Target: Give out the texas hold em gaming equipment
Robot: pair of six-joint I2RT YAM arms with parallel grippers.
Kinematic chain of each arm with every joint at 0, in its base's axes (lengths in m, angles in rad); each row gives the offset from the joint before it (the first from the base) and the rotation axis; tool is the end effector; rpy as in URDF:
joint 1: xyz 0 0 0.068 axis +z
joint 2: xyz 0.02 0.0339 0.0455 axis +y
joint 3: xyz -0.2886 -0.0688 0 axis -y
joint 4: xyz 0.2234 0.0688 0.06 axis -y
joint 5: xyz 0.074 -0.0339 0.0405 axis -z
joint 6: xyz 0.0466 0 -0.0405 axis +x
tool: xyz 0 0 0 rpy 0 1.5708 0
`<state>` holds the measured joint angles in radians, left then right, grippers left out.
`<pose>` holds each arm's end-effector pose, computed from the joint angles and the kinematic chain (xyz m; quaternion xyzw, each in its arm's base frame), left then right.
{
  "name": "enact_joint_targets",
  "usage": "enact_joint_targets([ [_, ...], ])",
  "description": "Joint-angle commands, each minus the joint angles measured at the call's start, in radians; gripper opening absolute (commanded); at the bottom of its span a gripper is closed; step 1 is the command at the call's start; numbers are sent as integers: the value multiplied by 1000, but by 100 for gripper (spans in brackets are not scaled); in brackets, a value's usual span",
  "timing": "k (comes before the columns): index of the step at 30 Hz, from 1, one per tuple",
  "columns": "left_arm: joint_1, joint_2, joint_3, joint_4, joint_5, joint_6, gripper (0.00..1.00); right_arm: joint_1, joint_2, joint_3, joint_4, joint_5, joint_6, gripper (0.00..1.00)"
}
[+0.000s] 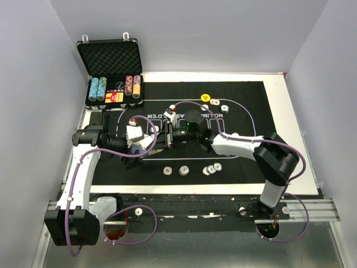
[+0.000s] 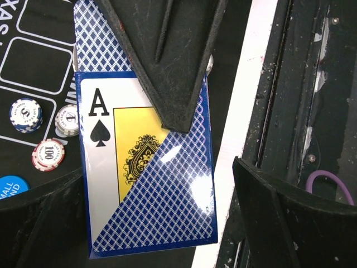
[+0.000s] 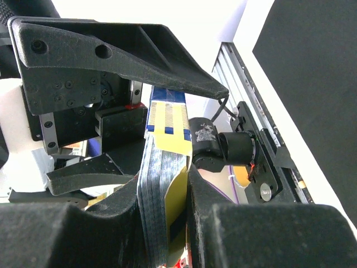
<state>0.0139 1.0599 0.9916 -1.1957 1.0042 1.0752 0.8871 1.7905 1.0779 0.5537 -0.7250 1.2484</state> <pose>0.1363 -0.0374 0.3155 0.5018 0.7099 -0.3374 0.3609 0.2279 0.3286 0.2773 -0.0985 0.7413 0.6615 0.0560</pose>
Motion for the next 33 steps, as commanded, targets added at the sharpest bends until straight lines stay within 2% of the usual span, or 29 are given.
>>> enact_joint_targets([
  [1, 6, -32, -28, 34, -15, -8, 99, -2, -6, 8, 9, 25, 3, 28],
  [7, 6, -24, -21, 62, -19, -43, 99, -2, -8, 8, -3, 33, 0, 28],
  [16, 6, -34, -30, 61, -27, -35, 86, -4, 9, 8, -11, 30, 11, 28],
  [20, 4, -44, -39, 68, -35, -31, 84, -2, 20, 16, -21, 30, 11, 28],
  [29, 6, -28, -33, 48, -33, -1, 65, -4, 20, 24, -26, 25, 5, 28],
  [33, 4, -18, -33, 25, -27, 26, 59, -2, 4, 14, -17, 24, -3, 39],
])
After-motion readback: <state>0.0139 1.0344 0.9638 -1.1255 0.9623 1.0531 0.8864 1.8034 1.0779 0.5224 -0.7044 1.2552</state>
